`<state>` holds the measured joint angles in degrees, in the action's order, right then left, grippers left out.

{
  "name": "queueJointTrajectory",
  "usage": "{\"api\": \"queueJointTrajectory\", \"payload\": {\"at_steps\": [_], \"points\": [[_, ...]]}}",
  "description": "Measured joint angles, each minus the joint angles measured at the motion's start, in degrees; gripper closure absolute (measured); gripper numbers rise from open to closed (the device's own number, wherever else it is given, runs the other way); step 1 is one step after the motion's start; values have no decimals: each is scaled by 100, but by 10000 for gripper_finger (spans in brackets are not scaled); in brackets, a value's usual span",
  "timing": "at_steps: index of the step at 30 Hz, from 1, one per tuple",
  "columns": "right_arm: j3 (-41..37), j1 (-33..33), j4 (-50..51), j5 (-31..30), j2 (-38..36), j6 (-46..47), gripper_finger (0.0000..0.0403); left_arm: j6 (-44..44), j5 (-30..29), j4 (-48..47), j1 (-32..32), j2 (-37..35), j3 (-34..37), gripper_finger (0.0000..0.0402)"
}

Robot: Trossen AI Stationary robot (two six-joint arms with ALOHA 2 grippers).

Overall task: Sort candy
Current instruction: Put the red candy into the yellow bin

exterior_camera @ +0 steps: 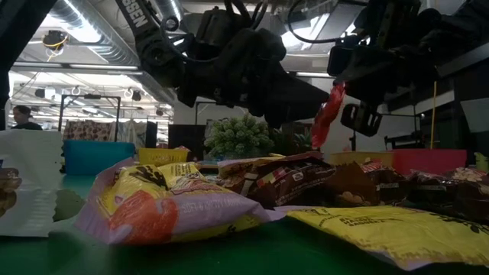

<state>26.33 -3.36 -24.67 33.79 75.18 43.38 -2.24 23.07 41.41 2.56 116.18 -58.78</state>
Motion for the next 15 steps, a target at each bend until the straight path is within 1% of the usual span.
{"api": "queueJointTrajectory", "payload": {"at_steps": [3, 6, 10, 15], "points": [[0, 0, -4, -127, 0, 2, 403, 134, -7, 0, -41, 0, 0, 236], [0, 0, -12, -169, 0, 4, 403, 271, -20, -2, -83, 0, 0, 259], [0, 0, -17, -176, -2, 4, 403, 282, -27, 0, -91, 0, 0, 297], [0, -2, -3, -213, -2, 7, 403, 291, -243, 0, -84, 2, 0, 353]]}}
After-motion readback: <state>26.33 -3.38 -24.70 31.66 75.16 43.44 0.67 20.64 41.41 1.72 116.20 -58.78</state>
